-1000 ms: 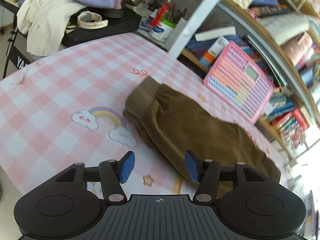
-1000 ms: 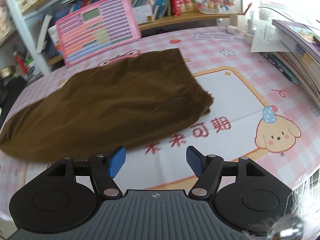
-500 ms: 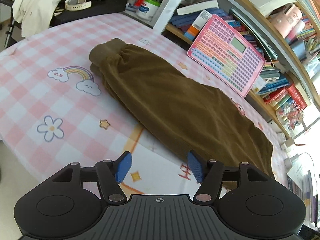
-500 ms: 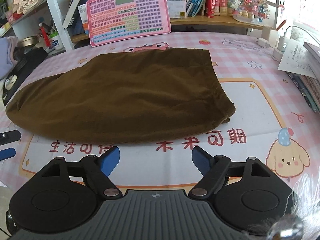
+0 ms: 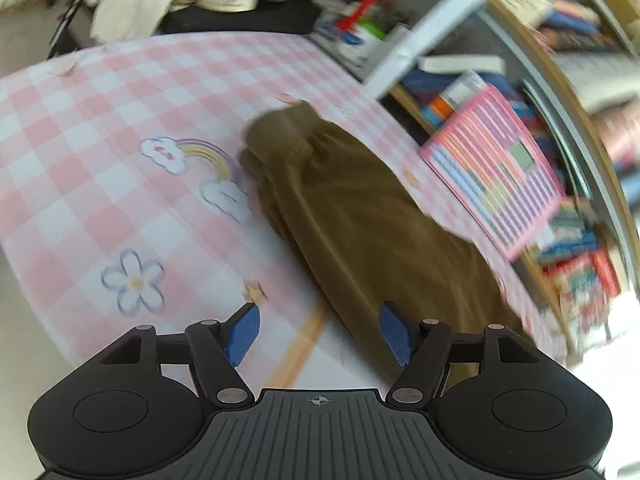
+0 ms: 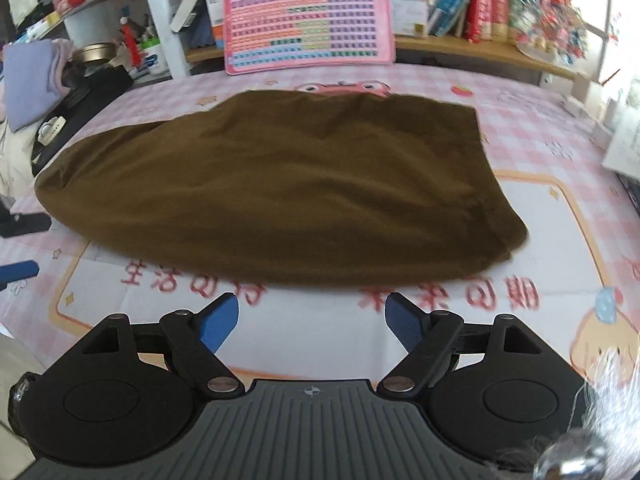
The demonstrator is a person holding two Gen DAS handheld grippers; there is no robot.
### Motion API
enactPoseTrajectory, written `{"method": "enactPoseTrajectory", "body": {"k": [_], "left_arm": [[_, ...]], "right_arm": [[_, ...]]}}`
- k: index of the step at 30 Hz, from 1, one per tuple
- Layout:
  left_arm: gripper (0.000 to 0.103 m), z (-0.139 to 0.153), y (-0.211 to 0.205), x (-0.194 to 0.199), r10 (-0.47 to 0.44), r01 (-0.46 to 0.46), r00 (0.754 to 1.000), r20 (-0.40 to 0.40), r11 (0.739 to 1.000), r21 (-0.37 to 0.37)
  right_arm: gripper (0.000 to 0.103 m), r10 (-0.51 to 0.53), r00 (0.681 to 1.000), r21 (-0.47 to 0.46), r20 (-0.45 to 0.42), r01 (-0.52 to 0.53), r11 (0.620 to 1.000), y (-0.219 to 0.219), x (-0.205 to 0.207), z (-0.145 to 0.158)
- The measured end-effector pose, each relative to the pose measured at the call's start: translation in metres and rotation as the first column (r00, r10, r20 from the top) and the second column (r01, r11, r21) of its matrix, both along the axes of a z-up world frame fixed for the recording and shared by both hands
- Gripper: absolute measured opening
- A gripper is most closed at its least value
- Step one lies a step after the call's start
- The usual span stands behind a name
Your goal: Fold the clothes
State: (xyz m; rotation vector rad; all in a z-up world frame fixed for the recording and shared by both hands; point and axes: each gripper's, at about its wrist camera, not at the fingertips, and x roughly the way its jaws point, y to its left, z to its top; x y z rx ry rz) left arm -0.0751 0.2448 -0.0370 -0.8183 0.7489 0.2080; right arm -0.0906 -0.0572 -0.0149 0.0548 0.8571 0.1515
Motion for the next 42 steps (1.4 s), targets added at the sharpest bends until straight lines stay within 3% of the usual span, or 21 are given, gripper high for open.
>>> {"method": "enactPoseTrajectory", "body": {"k": [6,14,20,27,31,36,42], "left_arm": [[0.067,-0.015,0.042,0.019,0.094,-0.094,0.996,-0.004,0.989,-0.114],[0.067,-0.03,0.074,0.048,0.127,-0.119,0.991,0.033,0.977,-0.176],[0.067,-0.04,0.08,0.063,0.181,-0.161,0.982,0.045,0.944,-0.288],[0.068,-0.042,0.076,0.065,0.158,-0.134,0.986,0.059,0.945,-0.297],[0.068,-0.044,0.079,0.065,0.163,-0.135,0.985,0.062,0.937,-0.322],[0.065,-0.044,0.079,0.066,0.182,-0.151,0.981,0.063,0.93,-0.335],[0.062,-0.045,0.078,0.066,0.205,-0.174,0.977,0.057,0.923,-0.343]], "right_arm": [[0.083,-0.003,1.0,-0.025,0.029,0.004,1.0,0.021,0.021,0.004],[0.083,-0.024,0.998,-0.051,0.06,0.027,0.998,0.054,0.058,0.001],[0.083,0.041,0.991,-0.095,0.125,-0.029,0.995,0.105,0.101,-0.002],[0.083,0.077,0.984,-0.166,0.16,-0.049,0.985,0.159,0.164,-0.009],[0.083,0.089,0.99,-0.231,0.107,-0.062,0.971,0.18,0.183,-0.028],[0.083,0.102,0.987,-0.257,0.126,-0.067,0.964,0.184,0.17,-0.029],[0.083,0.169,0.983,-0.272,0.071,-0.144,0.951,0.181,0.107,-0.028]]}}
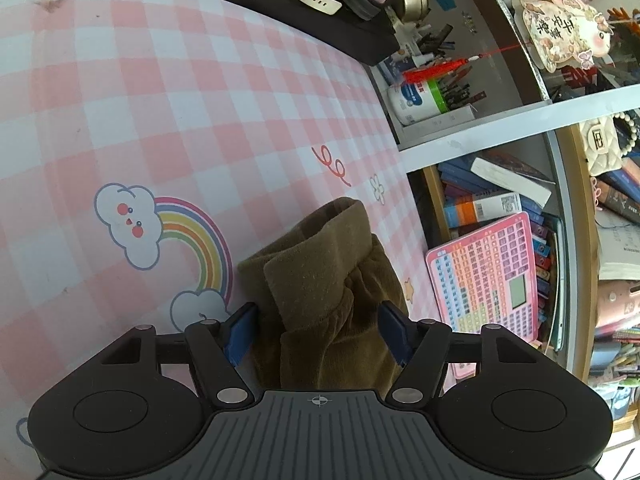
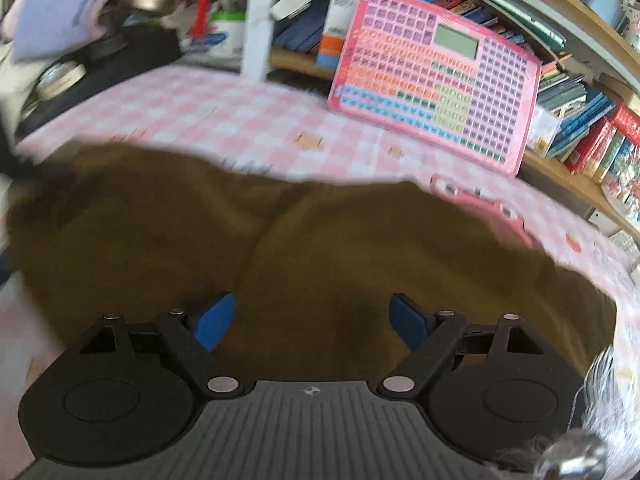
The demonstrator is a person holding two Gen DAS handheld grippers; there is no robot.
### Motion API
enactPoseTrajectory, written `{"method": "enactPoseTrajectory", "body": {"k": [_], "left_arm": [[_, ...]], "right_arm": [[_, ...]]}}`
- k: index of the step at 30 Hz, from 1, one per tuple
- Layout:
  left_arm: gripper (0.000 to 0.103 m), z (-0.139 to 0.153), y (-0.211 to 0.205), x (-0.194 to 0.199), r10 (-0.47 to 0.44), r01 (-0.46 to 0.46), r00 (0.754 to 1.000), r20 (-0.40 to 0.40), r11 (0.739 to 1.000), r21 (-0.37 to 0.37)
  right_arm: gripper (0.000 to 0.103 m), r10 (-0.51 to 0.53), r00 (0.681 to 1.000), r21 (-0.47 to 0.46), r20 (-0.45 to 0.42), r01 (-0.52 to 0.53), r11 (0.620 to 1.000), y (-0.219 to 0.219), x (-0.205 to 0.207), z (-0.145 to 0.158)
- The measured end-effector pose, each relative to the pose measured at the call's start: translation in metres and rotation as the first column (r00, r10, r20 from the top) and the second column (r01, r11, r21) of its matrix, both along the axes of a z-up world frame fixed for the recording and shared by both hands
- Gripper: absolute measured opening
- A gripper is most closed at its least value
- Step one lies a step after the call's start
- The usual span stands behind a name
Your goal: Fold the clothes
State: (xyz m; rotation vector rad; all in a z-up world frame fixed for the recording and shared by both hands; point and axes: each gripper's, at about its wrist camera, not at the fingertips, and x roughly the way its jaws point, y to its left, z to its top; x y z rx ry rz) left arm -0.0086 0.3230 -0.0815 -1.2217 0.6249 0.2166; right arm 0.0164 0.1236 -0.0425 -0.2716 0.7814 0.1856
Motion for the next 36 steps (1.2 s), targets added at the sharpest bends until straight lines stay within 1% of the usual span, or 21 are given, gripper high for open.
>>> {"method": "enactPoseTrajectory", "body": {"k": [1,3,4,8,9,11,13,14,15,17,19,20,22,26,28,29,30,31,32,34,36], "left_arm": [[0.059,-0.001,0.0,0.0,0.004,-0.004,1.0,-0.004,1.0,-0.001],[0.045,-0.002,-0.001,0.002,0.009,-0.008,1.0,-0.015,1.0,0.006],[0.041,-0.002,-0.001,0.002,0.009,-0.008,1.0,-0.026,1.0,0.015],[0.021,-0.001,-0.002,0.006,-0.005,0.008,0.999,-0.047,0.998,0.057],[0.018,0.0,-0.003,0.006,-0.012,0.015,0.999,-0.046,0.997,0.069],[0.017,0.011,-0.008,0.005,-0.042,0.043,0.999,-0.009,0.992,0.121],[0.017,0.03,-0.017,0.004,-0.099,0.088,0.994,0.045,0.975,0.204],[0.017,0.04,-0.023,0.004,-0.137,0.114,0.988,0.071,0.959,0.259],[0.017,0.052,-0.031,0.003,-0.179,0.14,0.98,0.091,0.934,0.328],[0.017,0.074,-0.05,-0.001,-0.264,0.185,0.957,0.117,0.87,0.456],[0.017,0.093,-0.075,-0.005,-0.346,0.217,0.931,0.119,0.783,0.584],[0.017,0.1,-0.088,-0.006,-0.381,0.23,0.918,0.111,0.74,0.632],[0.017,0.111,-0.117,-0.007,-0.431,0.251,0.899,0.081,0.659,0.709],[0.02,0.12,-0.173,-0.002,-0.497,0.292,0.868,0.017,0.537,0.791],[0.025,0.118,-0.199,0.001,-0.518,0.321,0.855,-0.018,0.501,0.804],[0.031,0.116,-0.212,0.003,-0.527,0.337,0.849,-0.038,0.484,0.808],[0.046,0.113,-0.227,0.006,-0.54,0.364,0.839,-0.065,0.469,0.805],[0.054,0.111,-0.24,0.01,-0.557,0.402,0.824,-0.099,0.453,0.796],[0.065,0.109,-0.254,0.014,-0.581,0.45,0.803,-0.136,0.44,0.777],[0.066,0.103,-0.279,0.016,-0.633,0.544,0.748,-0.199,0.413,0.73],[0.067,0.099,-0.293,0.01,-0.66,0.581,0.72,-0.214,0.405,0.706]], "right_arm": [[0.083,0.014,1.0,-0.008,-0.01,-0.014,1.0,0.001,-0.007,-0.002],[0.083,0.032,0.999,-0.03,0.008,-0.031,0.999,0.005,-0.013,-0.003],[0.083,0.038,0.999,-0.036,0.009,-0.038,0.999,0.007,-0.013,-0.004],[0.083,0.04,0.999,-0.025,0.01,-0.039,0.999,0.007,-0.011,-0.005],[0.083,0.04,0.999,-0.024,0.011,-0.039,0.999,0.006,-0.011,-0.005],[0.083,0.04,0.999,-0.012,0.011,-0.04,0.999,0.004,-0.012,-0.004],[0.083,0.041,0.999,0.014,0.003,-0.041,0.999,-0.001,-0.012,-0.002],[0.083,0.036,0.999,0.037,0.005,-0.036,0.999,-0.006,-0.013,0.001],[0.083,0.03,1.0,0.063,0.007,-0.03,0.998,-0.011,-0.014,0.004],[0.083,0.004,1.0,0.099,0.03,-0.007,0.995,-0.025,-0.018,0.011],[0.083,-0.029,0.998,0.129,0.055,0.022,0.991,-0.042,-0.021,0.019],[0.083,-0.049,0.997,0.146,0.065,0.039,0.989,-0.053,-0.022,0.024],[0.083,-0.076,0.995,0.172,0.068,0.064,0.983,-0.074,-0.025,0.03],[0.083,-0.115,0.992,0.223,0.046,0.102,0.97,-0.12,-0.032,0.04],[0.083,-0.131,0.991,0.247,0.025,0.121,0.961,-0.142,-0.035,0.042],[0.083,-0.138,0.99,0.256,0.019,0.129,0.958,-0.152,-0.036,0.043],[0.083,-0.146,0.989,0.265,0.014,0.137,0.954,-0.162,-0.037,0.044],[0.083,-0.153,0.988,0.273,0.007,0.146,0.951,-0.174,-0.038,0.044],[0.083,-0.164,0.986,0.279,-0.005,0.159,0.947,-0.185,-0.039,0.043],[0.083,-0.191,0.981,0.291,-0.039,0.194,0.937,-0.207,-0.04,0.039],[0.083,-0.22,0.971,0.312,-0.092,0.238,0.92,-0.228,-0.039,0.033]]}}
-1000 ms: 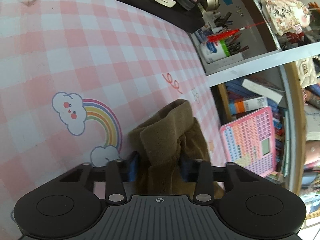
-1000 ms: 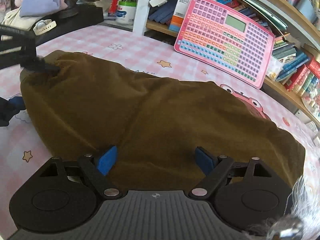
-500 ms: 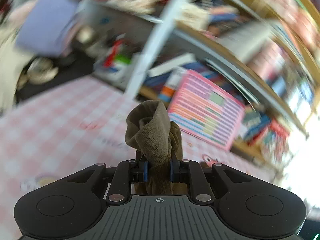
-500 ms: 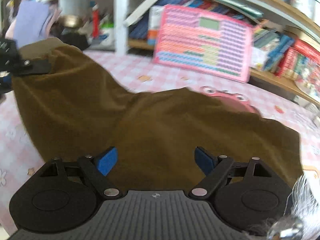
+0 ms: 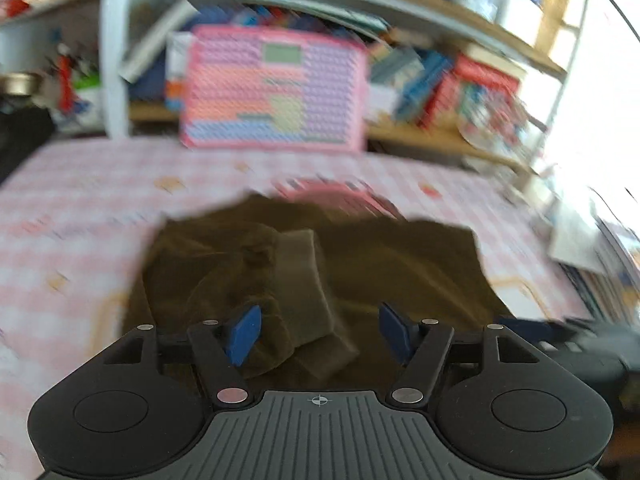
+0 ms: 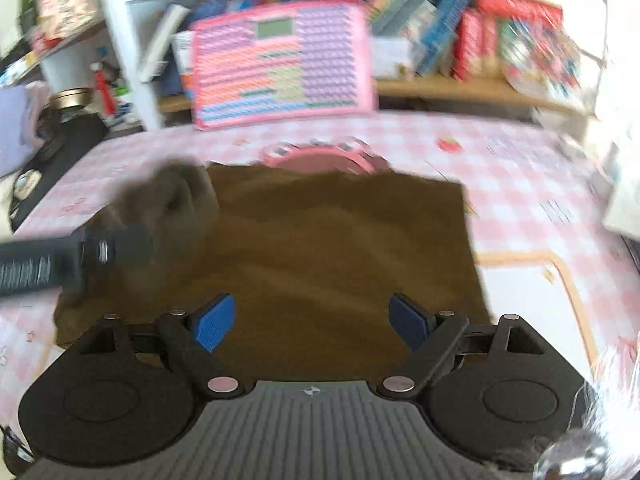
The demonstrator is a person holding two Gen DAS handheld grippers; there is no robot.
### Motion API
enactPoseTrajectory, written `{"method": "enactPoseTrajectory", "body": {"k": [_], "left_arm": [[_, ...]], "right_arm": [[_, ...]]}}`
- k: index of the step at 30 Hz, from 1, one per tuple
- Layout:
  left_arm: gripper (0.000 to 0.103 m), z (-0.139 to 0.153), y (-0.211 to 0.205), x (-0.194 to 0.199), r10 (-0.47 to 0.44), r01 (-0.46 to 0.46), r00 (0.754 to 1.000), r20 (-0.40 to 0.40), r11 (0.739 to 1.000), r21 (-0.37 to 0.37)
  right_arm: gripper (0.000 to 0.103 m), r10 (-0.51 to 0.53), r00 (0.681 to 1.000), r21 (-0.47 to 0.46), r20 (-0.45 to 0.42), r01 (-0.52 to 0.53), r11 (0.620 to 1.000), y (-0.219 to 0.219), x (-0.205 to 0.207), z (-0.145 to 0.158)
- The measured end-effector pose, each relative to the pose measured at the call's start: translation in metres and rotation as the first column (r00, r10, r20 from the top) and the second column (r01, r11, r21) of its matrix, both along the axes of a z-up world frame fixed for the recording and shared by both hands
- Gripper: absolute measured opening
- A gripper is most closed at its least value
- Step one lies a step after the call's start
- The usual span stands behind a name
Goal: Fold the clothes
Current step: 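Fold the cuff end over with the left gripper while the right gripper grasps the waistband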
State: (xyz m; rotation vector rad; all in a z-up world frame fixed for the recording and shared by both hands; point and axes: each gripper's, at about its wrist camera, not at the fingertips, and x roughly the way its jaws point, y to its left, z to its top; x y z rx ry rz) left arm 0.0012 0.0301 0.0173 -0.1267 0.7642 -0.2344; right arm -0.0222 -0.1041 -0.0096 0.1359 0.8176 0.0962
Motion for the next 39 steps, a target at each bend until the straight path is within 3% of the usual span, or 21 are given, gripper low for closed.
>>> {"method": "enactPoseTrajectory", "body": {"k": [4,6,8,11,12,14,15,16,18,21,22,23,27,29,31,35,39], "left_arm": [[0.071,0.009,0.007,-0.019,0.07,-0.067,0.997,0.039,0.995,-0.078],[0.071,0.013,0.029,-0.028,0.198,-0.188,0.979,0.058,0.973,-0.135],[0.071,0.014,0.052,-0.037,0.321,-0.309,0.946,0.038,0.933,-0.186],[0.071,0.011,0.084,-0.055,0.477,-0.466,0.879,-0.025,0.844,-0.265],[0.071,0.011,0.093,-0.063,0.515,-0.504,0.856,-0.041,0.816,-0.284],[0.071,0.01,0.102,-0.071,0.551,-0.541,0.833,-0.052,0.791,-0.285],[0.071,0.009,0.106,-0.075,0.569,-0.559,0.821,-0.057,0.778,-0.286],[0.071,0.009,0.109,-0.079,0.585,-0.576,0.809,-0.062,0.766,-0.286],[0.071,0.008,0.114,-0.085,0.601,-0.592,0.797,-0.061,0.756,-0.279],[0.071,0.009,0.117,-0.087,0.601,-0.591,0.797,-0.055,0.759,-0.273],[0.071,0.01,0.118,-0.086,0.599,-0.589,0.799,-0.054,0.761,-0.271],[0.071,0.008,0.119,-0.085,0.593,-0.584,0.803,-0.058,0.765,-0.271],[0.071,0.004,0.116,-0.078,0.563,-0.56,0.823,-0.074,0.784,-0.266],[0.071,0.003,0.114,-0.074,0.542,-0.541,0.837,-0.074,0.799,-0.263],[0.071,0.002,0.11,-0.069,0.523,-0.524,0.849,-0.079,0.812,-0.257],[0.071,-0.002,0.1,-0.06,0.477,-0.485,0.874,-0.089,0.85,-0.204],[0.071,-0.006,0.084,-0.055,0.422,-0.429,0.903,-0.086,0.896,-0.114]], "right_arm": [[0.083,0.005,0.997,0.143,-0.075,0.005,0.99,-0.026,0.01,-0.008],[0.083,0.076,0.992,0.265,-0.097,-0.048,0.963,-0.027,0.018,-0.01],[0.083,0.16,0.979,0.395,-0.123,-0.1,0.913,-0.024,0.028,-0.012],[0.083,0.251,0.952,0.558,-0.177,-0.113,0.822,-0.012,0.05,-0.022],[0.083,0.259,0.945,0.585,-0.2,-0.096,0.805,-0.007,0.058,-0.027],[0.082,0.251,0.935,0.608,-0.25,-0.049,0.792,0.002,0.072,-0.036],[0.076,0.253,0.933,0.629,-0.256,-0.038,0.776,0.004,0.077,-0.038],[0.048,0.258,0.931,0.652,-0.257,-0.03,0.758,0.007,0.082,-0.039],[0.024,0.277,0.931,0.695,-0.24,-0.034,0.718,0.011,0.088,-0.038],[0.02,0.319,0.944,0.765,-0.09,-0.139,0.629,0.005,0.081,-0.017],[0.02,0.305,0.949,0.77,-0.078,-0.137,0.623,0.0,0.079,-0.016],[0.02,0.285,0.955,0.77,-0.077,-0.125,0.625,-0.005,0.077,-0.018],[0.022,0.183,0.945,0.691,-0.271,0.059,0.721,-0.014,0.084,-0.056],[0.026,0.178,0.952,0.68,-0.25,0.042,0.732,-0.013,0.081,-0.054],[0.036,0.19,0.957,0.647,-0.218,-0.004,0.762,-0.01,0.077,-0.045],[0.039,0.202,0.966,0.577,-0.161,-0.074,0.813,-0.015,0.058,-0.024],[0.048,0.244,0.968,0.395,-0.066,-0.199,0.897,-0.017,0.029,-0.003]]}}
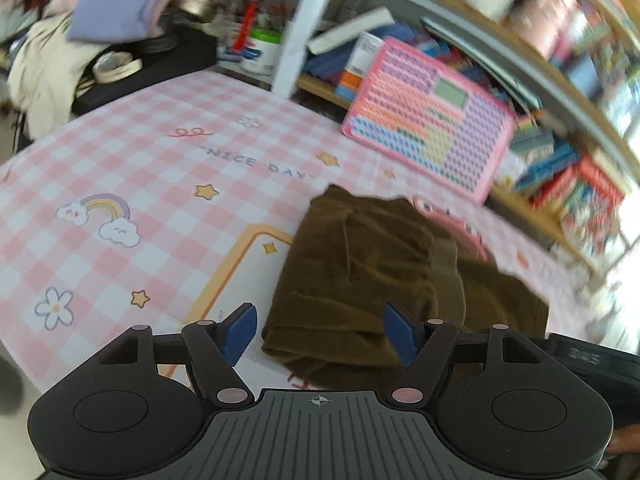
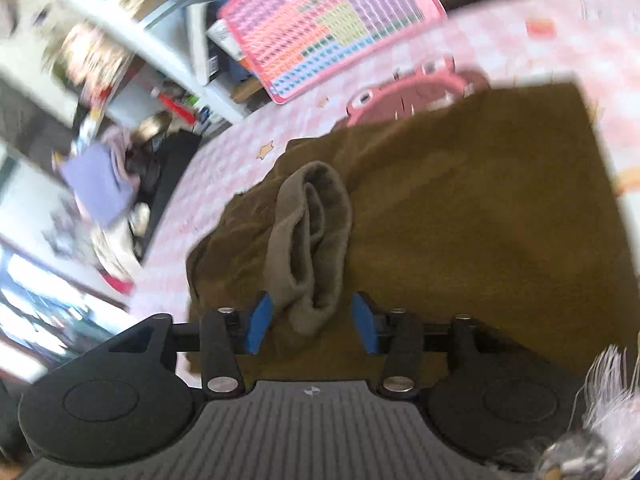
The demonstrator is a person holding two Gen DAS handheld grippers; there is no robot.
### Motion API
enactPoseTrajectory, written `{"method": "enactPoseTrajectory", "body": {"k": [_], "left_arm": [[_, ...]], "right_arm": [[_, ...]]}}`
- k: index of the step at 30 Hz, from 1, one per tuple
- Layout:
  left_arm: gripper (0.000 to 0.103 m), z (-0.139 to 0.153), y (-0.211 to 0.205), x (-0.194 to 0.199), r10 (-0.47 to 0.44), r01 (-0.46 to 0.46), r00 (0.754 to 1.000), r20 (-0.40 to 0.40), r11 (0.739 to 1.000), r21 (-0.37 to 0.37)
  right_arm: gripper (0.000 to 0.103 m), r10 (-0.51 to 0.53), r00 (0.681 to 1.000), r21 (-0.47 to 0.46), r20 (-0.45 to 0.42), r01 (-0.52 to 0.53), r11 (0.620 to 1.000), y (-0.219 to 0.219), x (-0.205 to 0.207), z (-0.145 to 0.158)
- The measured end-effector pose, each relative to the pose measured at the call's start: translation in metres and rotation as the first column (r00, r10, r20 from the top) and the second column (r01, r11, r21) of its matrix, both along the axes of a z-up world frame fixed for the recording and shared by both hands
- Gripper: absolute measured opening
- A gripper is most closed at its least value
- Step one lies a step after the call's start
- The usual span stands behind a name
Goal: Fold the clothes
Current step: 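Fold the cuff end over with the left gripper while the right gripper grasps the waistband, then release the garment with both grippers and pull back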
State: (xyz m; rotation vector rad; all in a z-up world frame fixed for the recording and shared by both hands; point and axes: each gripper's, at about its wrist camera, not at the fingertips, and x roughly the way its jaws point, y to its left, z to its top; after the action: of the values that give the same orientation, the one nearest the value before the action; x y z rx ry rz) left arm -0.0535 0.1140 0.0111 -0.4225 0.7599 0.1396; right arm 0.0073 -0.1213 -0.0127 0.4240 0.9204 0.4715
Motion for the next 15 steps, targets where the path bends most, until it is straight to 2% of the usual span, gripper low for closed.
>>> {"method": "enactPoseTrajectory", "body": {"k": [3,6,8,12,15], "left_arm": [[0.071,-0.001,-0.014,-0.001,-0.052,0.052,0.999,-0.01,0.998,0.017],[0.071,-0.002,-0.031,-0.001,-0.075,0.077,0.997,-0.033,0.995,0.068],[0.071,-0.003,-0.042,-0.001,-0.088,0.092,0.995,-0.046,0.991,0.093],[0.071,-0.004,-0.065,-0.004,-0.114,0.122,0.991,-0.069,0.982,0.144],[0.073,-0.006,-0.078,-0.007,-0.124,0.138,0.988,-0.087,0.974,0.182]], "right_arm": [[0.053,0.051,0.993,-0.177,0.106,-0.032,0.984,-0.006,-0.027,0.007],[0.057,0.082,0.98,-0.342,0.181,-0.016,0.939,-0.013,-0.047,0.005],[0.057,0.07,0.981,-0.378,0.179,0.003,0.926,-0.02,-0.054,0.0],[0.066,0.037,0.98,-0.402,0.198,0.047,0.915,-0.032,-0.06,-0.001],[0.068,0.029,0.981,-0.41,0.192,0.053,0.911,-0.042,-0.065,-0.002]]}}
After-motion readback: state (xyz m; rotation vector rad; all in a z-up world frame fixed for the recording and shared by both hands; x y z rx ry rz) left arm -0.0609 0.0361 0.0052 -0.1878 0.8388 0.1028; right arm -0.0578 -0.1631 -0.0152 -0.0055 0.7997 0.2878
